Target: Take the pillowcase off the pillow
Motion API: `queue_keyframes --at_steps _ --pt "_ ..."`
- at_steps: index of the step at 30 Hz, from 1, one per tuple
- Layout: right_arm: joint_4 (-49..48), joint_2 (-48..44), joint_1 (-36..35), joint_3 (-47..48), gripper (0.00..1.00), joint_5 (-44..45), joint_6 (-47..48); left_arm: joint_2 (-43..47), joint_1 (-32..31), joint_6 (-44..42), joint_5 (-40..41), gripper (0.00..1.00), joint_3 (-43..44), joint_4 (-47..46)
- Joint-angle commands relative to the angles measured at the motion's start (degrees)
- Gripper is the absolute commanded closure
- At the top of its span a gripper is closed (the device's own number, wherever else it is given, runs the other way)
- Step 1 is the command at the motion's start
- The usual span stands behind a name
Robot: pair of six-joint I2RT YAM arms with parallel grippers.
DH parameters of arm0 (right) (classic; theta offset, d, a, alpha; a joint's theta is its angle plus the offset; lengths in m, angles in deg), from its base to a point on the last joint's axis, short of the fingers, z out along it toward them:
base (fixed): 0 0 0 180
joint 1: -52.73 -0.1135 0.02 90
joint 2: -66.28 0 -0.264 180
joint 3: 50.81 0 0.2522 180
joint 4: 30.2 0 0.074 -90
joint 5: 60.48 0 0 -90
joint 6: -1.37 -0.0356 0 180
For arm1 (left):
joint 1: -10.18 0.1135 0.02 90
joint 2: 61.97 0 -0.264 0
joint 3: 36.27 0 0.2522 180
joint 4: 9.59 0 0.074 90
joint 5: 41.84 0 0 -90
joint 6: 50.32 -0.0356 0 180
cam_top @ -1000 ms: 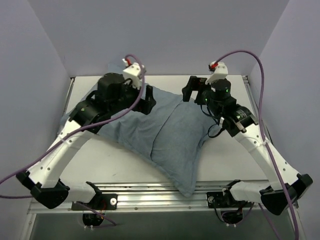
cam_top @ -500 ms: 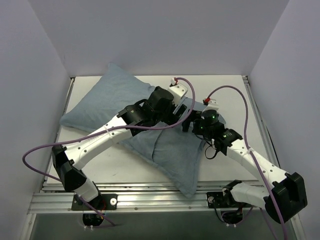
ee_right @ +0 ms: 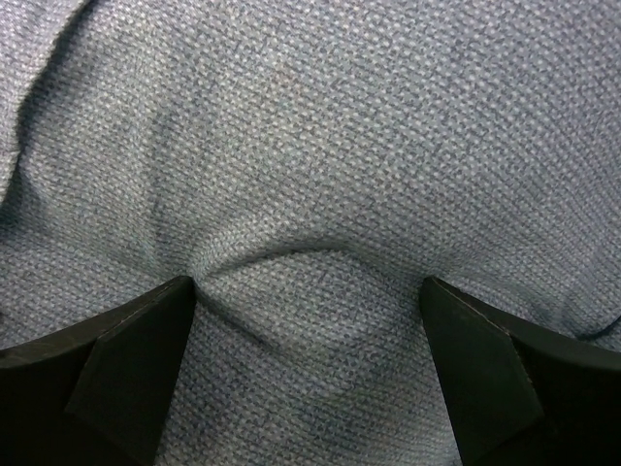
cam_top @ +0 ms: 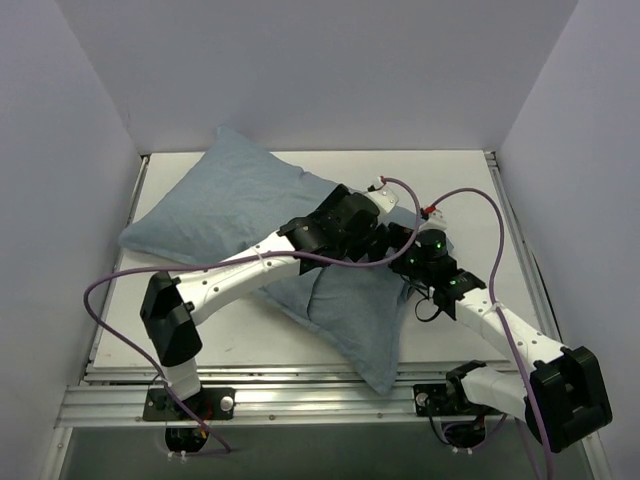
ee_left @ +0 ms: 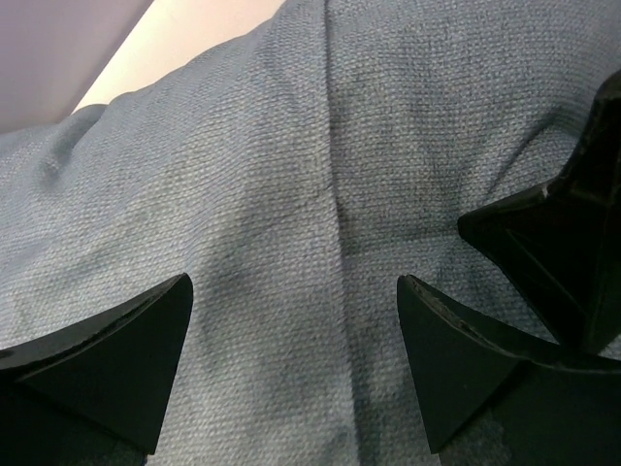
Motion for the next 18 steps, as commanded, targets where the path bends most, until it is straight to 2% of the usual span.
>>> queue_keyframes --at_steps 1,4,7,8,12,18 --pt "6.31 1.58 1.18 -2.41 0.06 -0.09 2.13 -2.8 -0.83 -2.67 3.88 0.05 3.86 -2.51" --pt "6.14 1.75 1.71 -2.84 0.06 -0.7 2.57 -5.35 -0.91 -3.02 4.76 0.05 4.65 -2.51" --pt "5.79 1.66 2.06 -3.37 0.06 -1.23 2.66 -7.55 -0.91 -4.51 11.07 0.05 5.18 -3.04" --pt "5.87 1.58 2.24 -3.55 0.06 -1.32 2.83 -7.99 -0.74 -4.95 15.44 0.05 5.1 -3.3" --pt "5.96 1.14 2.77 -4.16 0.06 -1.23 3.45 -7.83 0.31 -5.75 22.06 0.04 4.4 -5.14" --pt "5.79 1.4 3.73 -4.6 0.06 -1.76 4.24 -4.49 2.95 -6.1 23.92 0.02 1.76 -8.14"
